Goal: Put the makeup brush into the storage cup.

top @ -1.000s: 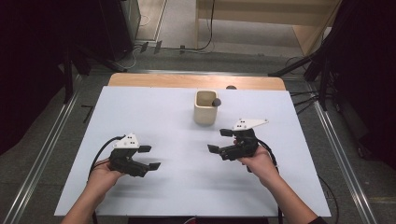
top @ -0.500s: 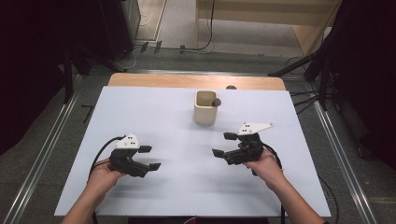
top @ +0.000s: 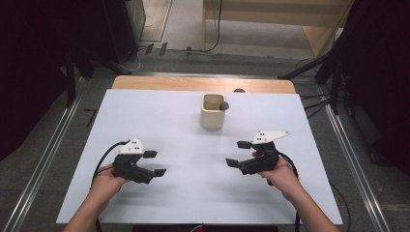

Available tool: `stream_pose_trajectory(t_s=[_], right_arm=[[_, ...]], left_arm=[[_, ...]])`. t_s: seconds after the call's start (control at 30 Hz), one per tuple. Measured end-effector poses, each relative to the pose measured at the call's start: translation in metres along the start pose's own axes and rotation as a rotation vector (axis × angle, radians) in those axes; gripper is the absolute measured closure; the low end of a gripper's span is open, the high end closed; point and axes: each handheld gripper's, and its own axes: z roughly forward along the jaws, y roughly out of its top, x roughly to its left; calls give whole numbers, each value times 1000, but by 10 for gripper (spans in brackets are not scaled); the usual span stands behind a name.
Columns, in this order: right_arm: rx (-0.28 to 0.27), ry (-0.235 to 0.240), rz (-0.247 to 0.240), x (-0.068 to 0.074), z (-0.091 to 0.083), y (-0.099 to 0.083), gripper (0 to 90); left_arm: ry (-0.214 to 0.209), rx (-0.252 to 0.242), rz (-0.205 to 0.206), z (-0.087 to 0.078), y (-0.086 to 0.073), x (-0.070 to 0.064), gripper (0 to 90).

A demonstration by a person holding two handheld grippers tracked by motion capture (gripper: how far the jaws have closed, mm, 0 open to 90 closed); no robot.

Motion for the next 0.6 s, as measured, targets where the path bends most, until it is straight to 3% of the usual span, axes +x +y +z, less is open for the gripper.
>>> stream_pose_trajectory(t_s=[0.6], right_arm=[[-14,-18,19,-5,-18,-12,171]], left_arm=[[-5,4,6,0,0,-1,233]])
